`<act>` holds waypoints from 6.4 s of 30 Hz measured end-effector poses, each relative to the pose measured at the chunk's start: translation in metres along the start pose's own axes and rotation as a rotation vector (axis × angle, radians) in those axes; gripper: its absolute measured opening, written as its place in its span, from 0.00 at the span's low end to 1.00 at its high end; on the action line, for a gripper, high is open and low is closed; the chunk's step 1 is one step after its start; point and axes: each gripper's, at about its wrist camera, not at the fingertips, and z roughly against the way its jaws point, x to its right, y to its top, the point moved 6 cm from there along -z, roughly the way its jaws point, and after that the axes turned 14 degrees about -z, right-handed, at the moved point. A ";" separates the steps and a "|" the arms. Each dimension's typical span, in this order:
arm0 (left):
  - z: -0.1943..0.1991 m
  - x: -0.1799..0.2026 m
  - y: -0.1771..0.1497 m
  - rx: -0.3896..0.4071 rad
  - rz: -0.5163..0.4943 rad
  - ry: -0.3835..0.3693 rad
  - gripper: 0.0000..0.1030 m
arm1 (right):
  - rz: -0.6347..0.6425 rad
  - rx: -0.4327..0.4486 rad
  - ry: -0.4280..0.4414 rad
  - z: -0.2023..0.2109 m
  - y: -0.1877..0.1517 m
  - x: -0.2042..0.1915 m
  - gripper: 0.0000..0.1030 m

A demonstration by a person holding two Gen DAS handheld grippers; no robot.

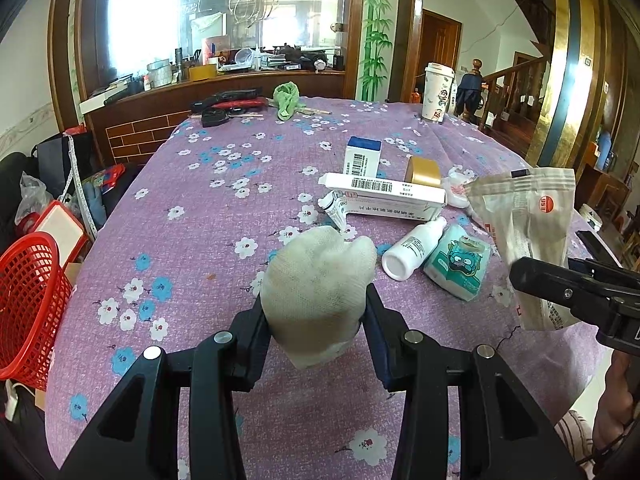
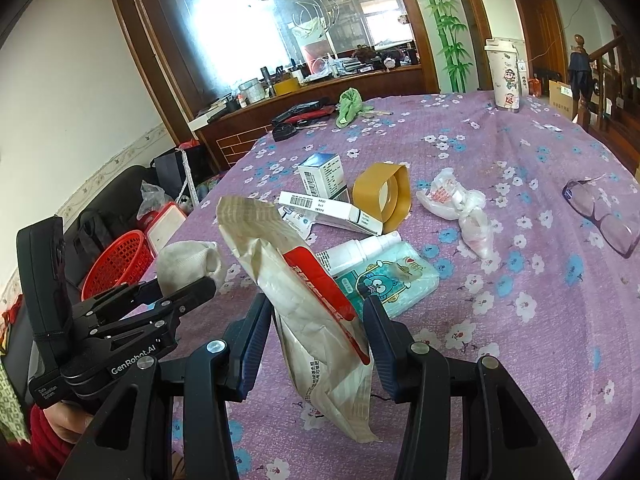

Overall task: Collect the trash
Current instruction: 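Grasp the white cloth with the left tool while the right tool holds the tan bag, then carry the white cloth and tan bag toward the red wastebasket with both tools, then open both tools over the red wastebasket to drop cloth and bag, then return both tools over the remaining trash on the table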

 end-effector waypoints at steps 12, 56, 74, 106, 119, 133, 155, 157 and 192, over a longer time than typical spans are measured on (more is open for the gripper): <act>0.008 -0.009 -0.001 0.013 0.020 0.006 0.40 | 0.008 -0.007 0.007 0.001 0.000 -0.008 0.50; 0.033 -0.074 -0.014 0.047 0.180 0.070 0.40 | 0.033 -0.097 0.035 -0.039 0.002 -0.045 0.50; 0.036 -0.054 -0.014 0.042 0.144 0.051 0.40 | 0.022 -0.113 0.005 -0.038 -0.011 -0.031 0.50; 0.057 -0.065 -0.007 0.083 0.117 0.106 0.40 | 0.063 -0.099 0.047 -0.032 0.003 -0.055 0.50; 0.095 -0.179 -0.031 0.073 0.260 0.296 0.40 | 0.185 -0.213 0.210 -0.075 0.016 -0.170 0.50; 0.103 -0.297 -0.098 -0.020 0.428 0.462 0.40 | 0.284 -0.364 0.332 -0.157 -0.006 -0.313 0.50; 0.106 -0.299 -0.107 0.005 0.442 0.487 0.65 | 0.208 -0.360 0.329 -0.183 -0.003 -0.319 0.65; 0.103 -0.284 -0.100 0.018 0.423 0.464 0.66 | 0.199 -0.336 0.311 -0.168 -0.001 -0.297 0.65; -0.073 0.055 0.049 -0.129 -0.195 -0.083 0.59 | -0.321 0.017 0.043 0.016 0.059 0.100 0.65</act>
